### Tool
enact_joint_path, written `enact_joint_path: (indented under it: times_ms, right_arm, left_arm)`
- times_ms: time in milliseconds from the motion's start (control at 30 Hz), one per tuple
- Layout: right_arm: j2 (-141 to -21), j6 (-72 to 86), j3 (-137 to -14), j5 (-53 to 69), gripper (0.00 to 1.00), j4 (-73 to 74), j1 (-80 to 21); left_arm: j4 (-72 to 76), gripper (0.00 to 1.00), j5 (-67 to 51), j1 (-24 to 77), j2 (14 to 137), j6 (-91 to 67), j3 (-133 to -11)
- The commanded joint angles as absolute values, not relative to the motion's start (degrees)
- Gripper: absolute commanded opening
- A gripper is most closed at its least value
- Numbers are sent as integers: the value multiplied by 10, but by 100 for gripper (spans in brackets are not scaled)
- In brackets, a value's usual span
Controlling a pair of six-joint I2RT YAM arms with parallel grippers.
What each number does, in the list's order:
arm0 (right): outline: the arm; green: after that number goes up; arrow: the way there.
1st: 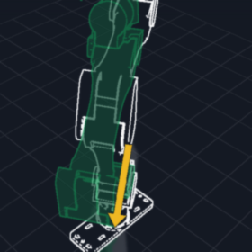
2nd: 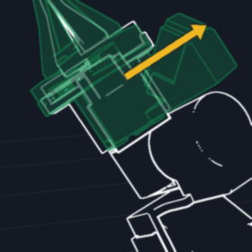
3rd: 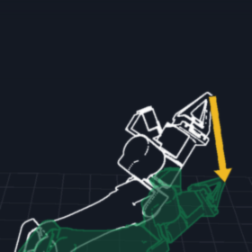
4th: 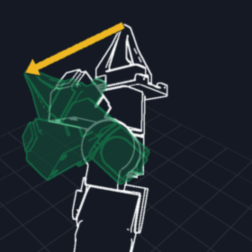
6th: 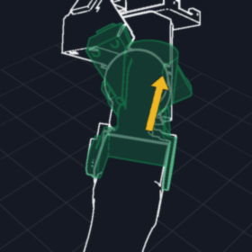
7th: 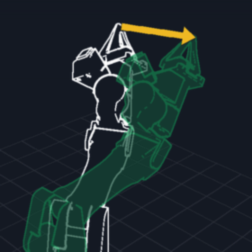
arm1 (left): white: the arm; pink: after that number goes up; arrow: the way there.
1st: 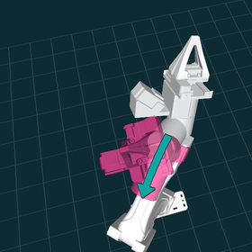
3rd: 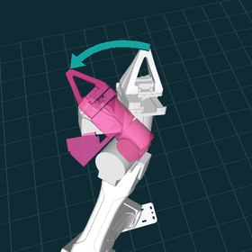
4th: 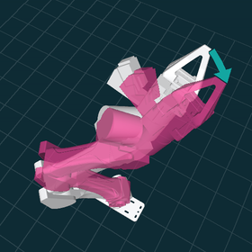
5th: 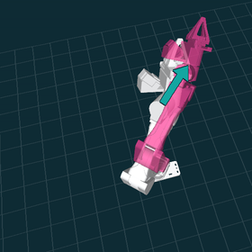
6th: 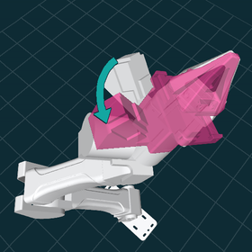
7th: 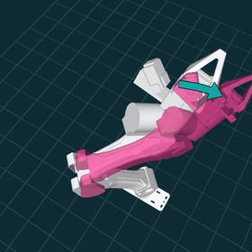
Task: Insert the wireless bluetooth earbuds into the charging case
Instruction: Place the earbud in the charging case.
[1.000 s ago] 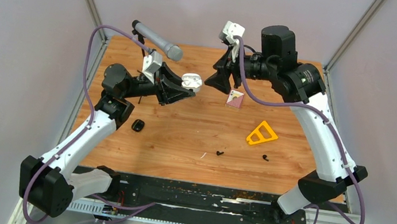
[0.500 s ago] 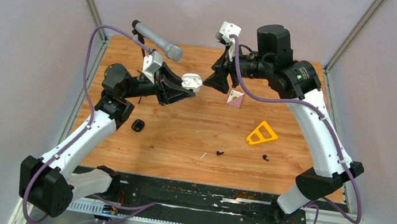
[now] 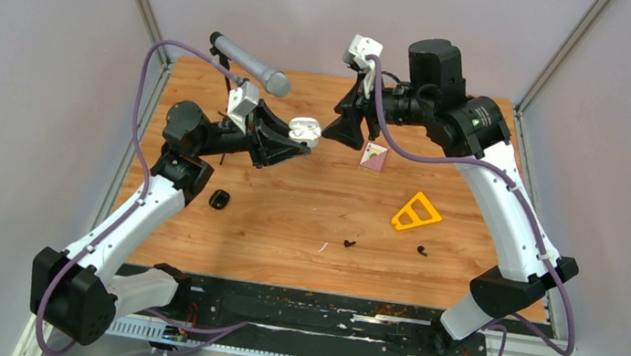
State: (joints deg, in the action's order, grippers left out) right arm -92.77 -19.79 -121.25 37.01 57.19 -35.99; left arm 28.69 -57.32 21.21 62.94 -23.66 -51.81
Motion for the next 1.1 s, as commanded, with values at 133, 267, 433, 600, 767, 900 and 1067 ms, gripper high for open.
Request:
enact_joint_path:
  times_ms: [133, 267, 433, 600, 767, 900, 1067]
  right_arm:
    - [-934, -201, -1229, 382, 59, 565, -368]
    - [-923, -231, -1221, 379, 61, 583, -367]
    - [-916, -258, -1215, 385, 61, 602, -367]
    - [-914, -283, -1217, 396, 56, 606, -367]
    - [-924, -285, -1228, 416, 45, 617, -368]
    - [-930, -274, -1229, 434, 39, 616, -370]
    - [-932, -267, -1231, 444, 34, 613, -373]
  left_arm:
    - [300, 0, -576, 218, 627, -229, -525]
    - [301, 0, -578, 218, 626, -231, -526]
    - [305, 0, -584, 218, 628, -234, -525]
    - [301, 0, -583, 218, 627, -230, -524]
    - [302, 0, -582, 218, 629, -230, -525]
    - [300, 0, -582, 218, 630, -229, -526]
    - [295, 0, -577, 218, 630, -225, -526]
